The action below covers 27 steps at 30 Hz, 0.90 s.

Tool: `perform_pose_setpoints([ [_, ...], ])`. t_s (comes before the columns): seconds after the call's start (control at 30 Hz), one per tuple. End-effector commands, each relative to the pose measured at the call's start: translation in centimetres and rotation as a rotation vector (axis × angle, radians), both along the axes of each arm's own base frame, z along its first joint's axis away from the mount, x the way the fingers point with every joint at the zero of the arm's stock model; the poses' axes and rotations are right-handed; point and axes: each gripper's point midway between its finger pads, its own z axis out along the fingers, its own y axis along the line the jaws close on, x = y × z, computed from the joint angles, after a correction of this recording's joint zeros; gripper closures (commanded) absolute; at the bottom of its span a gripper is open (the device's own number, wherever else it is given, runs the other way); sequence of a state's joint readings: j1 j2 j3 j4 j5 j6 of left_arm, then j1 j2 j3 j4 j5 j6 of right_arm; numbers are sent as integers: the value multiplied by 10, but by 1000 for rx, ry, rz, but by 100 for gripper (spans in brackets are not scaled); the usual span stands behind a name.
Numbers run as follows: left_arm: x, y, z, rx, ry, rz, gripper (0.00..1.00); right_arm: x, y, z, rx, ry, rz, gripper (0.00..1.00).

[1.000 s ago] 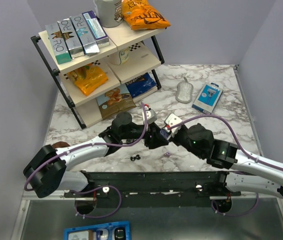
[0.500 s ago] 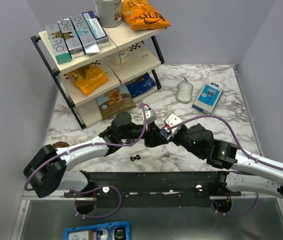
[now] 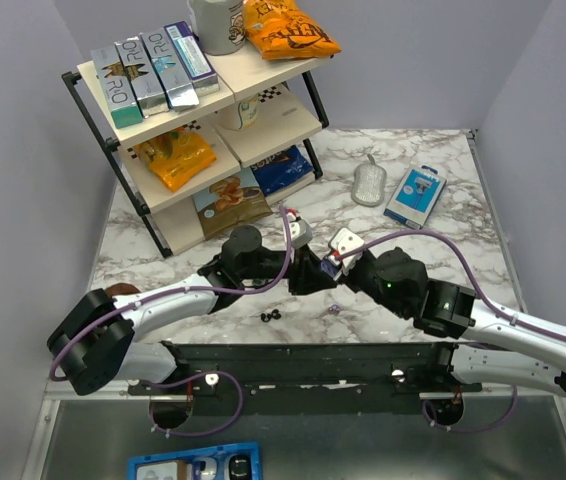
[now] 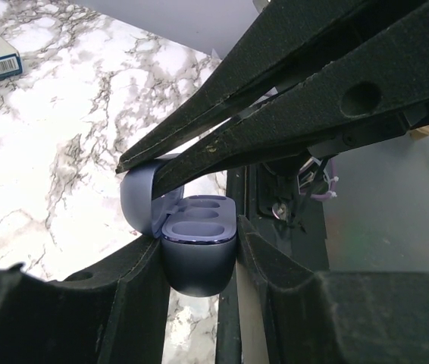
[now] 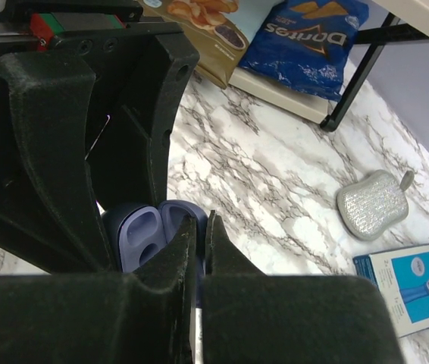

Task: Insert the wireless bluetooth earbuds into the charging case
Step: Adjust the charging case.

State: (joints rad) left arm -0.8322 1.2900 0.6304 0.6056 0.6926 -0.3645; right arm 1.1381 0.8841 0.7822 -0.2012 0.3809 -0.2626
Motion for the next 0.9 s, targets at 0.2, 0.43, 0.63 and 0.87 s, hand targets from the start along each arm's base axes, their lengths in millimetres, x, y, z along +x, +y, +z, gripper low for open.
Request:
perform_pose_setpoints([
  [0.2,3,3,3,-43,-60,18,100,-10,4,10,69,19,33,68],
  [0.43,6,6,4,-63,-79,53,100,-11,-3,34,144,5,12,56],
  [0.63,20,19,6,-111,-154,196,100,7,-46,63,358,17,-276,35],
  [0.87,12,22,13,-134,-381,397,100,14,-75,22,528,205,-549,29],
])
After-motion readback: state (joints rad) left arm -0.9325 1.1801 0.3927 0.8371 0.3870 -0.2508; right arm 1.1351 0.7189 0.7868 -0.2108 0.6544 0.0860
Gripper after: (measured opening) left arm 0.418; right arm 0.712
